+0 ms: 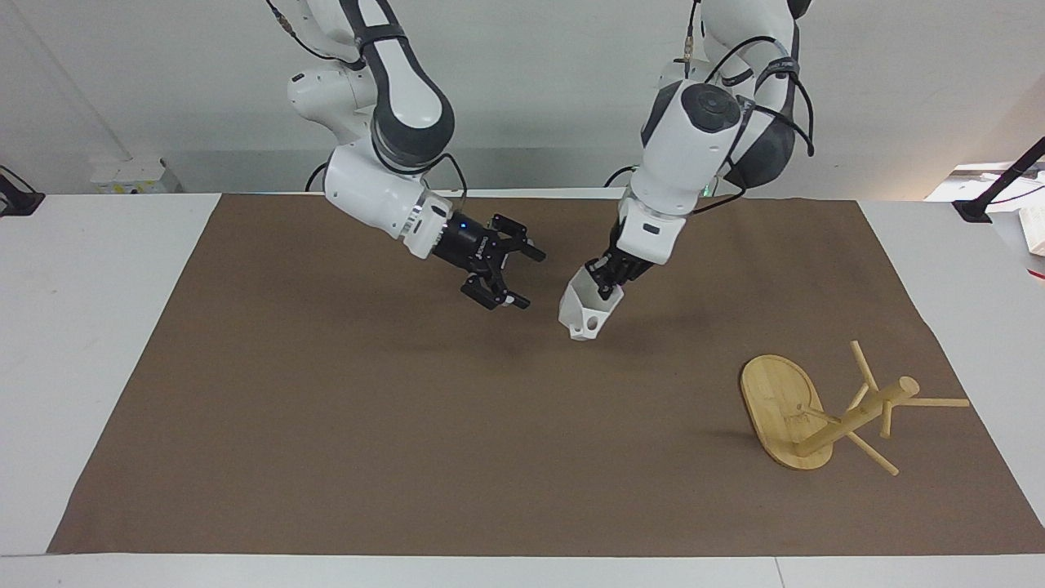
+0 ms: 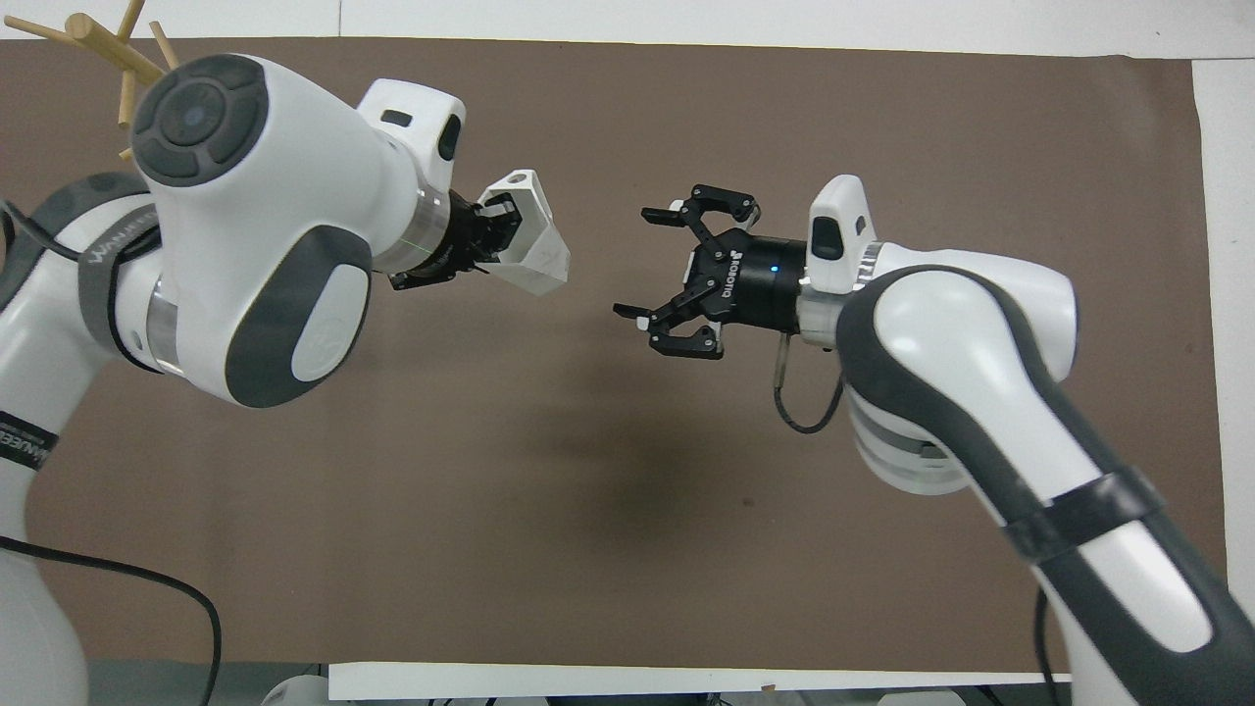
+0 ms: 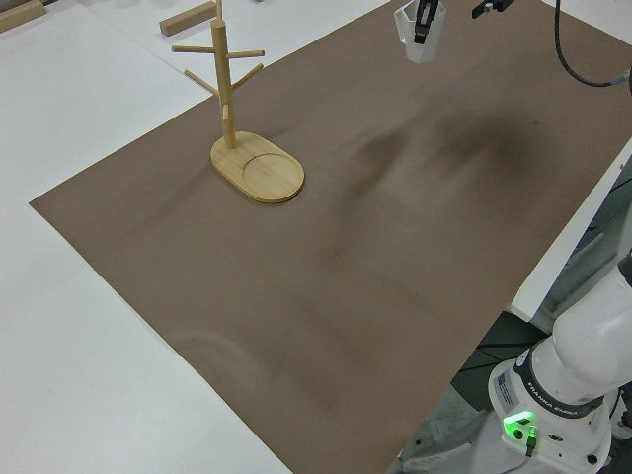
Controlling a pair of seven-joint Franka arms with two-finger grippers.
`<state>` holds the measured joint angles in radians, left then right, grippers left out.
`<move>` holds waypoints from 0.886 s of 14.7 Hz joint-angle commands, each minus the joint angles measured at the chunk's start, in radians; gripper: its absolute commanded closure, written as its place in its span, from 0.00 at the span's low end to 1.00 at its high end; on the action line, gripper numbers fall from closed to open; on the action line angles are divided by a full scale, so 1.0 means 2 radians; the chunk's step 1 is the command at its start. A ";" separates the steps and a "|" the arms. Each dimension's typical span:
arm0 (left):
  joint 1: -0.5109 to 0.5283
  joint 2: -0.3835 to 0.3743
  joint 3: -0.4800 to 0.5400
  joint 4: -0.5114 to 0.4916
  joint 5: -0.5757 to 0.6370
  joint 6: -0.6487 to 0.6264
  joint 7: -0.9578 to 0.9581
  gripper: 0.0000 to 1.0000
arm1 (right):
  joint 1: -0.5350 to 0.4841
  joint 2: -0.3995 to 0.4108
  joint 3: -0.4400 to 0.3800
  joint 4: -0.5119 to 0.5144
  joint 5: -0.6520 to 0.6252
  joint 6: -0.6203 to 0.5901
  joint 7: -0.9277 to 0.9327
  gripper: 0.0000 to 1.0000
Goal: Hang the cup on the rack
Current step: 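Carry the cup to the rack with the left gripper while the right retracts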
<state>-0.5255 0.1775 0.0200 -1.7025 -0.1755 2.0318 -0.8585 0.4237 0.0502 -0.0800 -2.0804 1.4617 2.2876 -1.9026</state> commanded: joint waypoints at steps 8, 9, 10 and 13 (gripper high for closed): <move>0.125 -0.053 -0.004 -0.216 0.004 0.350 -0.021 1.00 | -0.264 -0.014 0.001 0.085 -0.404 -0.241 0.071 0.00; 0.136 -0.054 -0.005 -0.218 0.004 0.351 -0.019 1.00 | -0.267 -0.012 0.001 0.116 -0.461 -0.261 0.113 0.00; 0.142 -0.054 -0.004 -0.219 0.004 0.352 -0.016 1.00 | -0.266 -0.011 0.001 0.146 -0.513 -0.287 0.176 0.00; 0.156 -0.053 -0.004 -0.216 0.004 0.355 0.016 1.00 | -0.243 -0.013 0.007 0.205 -0.641 -0.333 0.353 0.00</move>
<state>-0.2343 0.0999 0.0236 -2.1029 -0.1755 2.7144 -0.8545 -0.0902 0.0146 -0.0806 -1.7433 0.2937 1.6665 -1.3702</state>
